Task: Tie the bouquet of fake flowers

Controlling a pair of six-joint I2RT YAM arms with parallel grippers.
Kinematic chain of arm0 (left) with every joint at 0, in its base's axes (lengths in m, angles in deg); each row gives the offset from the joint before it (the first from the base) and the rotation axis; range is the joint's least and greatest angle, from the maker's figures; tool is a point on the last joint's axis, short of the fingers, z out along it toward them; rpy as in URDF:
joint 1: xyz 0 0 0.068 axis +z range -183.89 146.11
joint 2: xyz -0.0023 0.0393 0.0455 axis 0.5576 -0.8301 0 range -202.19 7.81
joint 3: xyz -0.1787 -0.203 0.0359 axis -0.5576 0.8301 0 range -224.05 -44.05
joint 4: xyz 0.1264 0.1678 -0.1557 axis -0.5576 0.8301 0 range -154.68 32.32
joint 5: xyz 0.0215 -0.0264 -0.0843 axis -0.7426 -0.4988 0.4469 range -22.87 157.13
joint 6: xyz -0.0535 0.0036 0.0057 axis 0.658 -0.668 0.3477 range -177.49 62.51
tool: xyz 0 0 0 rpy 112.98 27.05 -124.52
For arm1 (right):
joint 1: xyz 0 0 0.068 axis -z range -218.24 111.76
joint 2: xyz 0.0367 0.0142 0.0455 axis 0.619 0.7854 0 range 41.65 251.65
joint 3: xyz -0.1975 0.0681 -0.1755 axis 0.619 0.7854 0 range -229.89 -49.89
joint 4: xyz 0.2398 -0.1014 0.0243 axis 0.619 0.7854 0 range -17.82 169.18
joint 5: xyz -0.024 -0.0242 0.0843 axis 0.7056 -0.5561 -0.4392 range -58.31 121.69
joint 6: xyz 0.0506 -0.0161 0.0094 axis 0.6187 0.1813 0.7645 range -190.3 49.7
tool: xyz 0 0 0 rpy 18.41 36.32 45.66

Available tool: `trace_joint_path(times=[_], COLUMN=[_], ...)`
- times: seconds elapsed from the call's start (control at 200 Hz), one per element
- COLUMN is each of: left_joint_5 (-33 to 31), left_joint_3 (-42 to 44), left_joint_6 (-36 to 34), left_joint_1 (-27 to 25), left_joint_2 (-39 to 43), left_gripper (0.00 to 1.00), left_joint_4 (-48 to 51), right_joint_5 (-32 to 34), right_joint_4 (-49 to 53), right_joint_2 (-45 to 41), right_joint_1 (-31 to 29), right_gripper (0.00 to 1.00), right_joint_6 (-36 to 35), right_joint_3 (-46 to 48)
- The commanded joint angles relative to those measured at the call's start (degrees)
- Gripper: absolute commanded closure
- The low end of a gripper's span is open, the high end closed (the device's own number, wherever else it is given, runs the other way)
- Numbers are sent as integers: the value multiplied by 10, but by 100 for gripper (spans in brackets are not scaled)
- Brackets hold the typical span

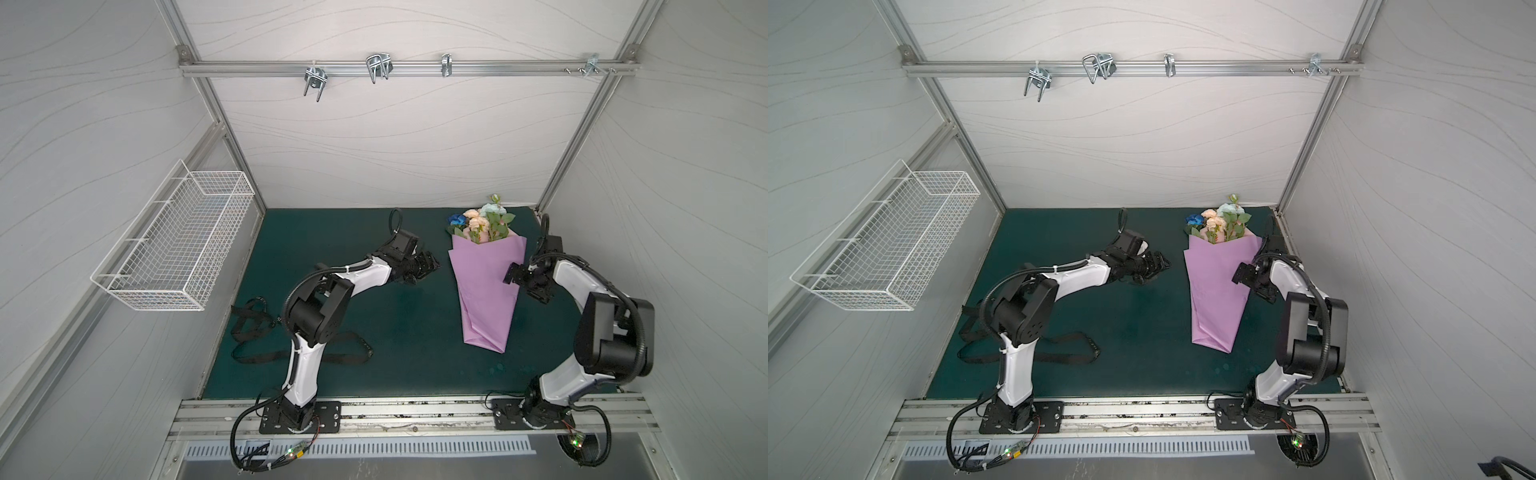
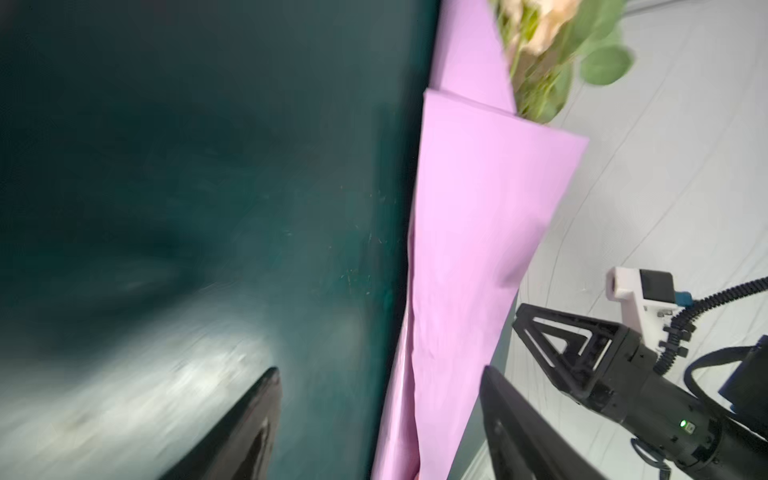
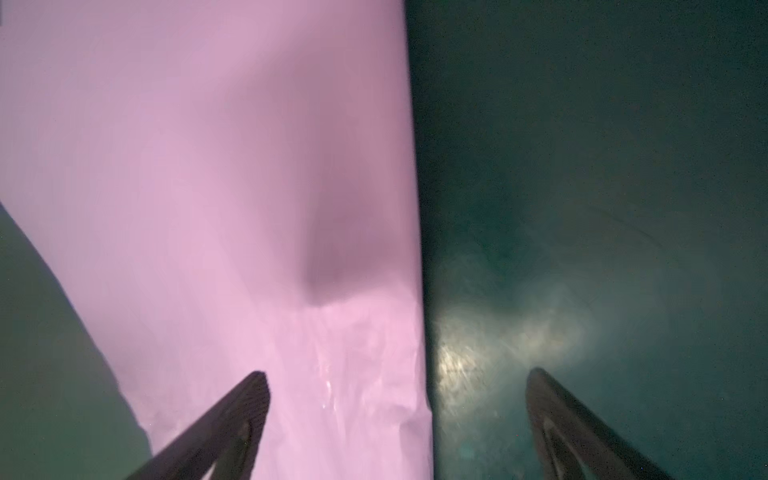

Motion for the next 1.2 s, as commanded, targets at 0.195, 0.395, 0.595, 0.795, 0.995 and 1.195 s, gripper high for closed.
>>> trace_joint_path(times=[0.195,0.395,0.595,0.795,0.995,1.195], left_joint_5=[-188,-297,-289,-261,-249,-174], left_joint_3=[109,233,316,393,393,395], left_joint_6=[-183,-223,-180,-100,-86,-95], left_joint_1=[12,12,1,-11,-11,-13], left_joint_2=[204,306,388,431,359,269], left_gripper=[26,37,41,37,25,77], left_joint_4=[280,395,435,373,278,191], right_joint_5=[24,36,65,73,78,81], right_joint_4=[74,72,68,58,45,31], right_joint_2=[-173,-255,-274,-272,-270,-279], right_joint_1=[-3,-94,-199,-272,-308,-336], right_gripper=[1,1,1,1,1,1], right_joint_6=[4,3,7,17,17,24], right_joint_3=[-20,-3,-3,0,3,13])
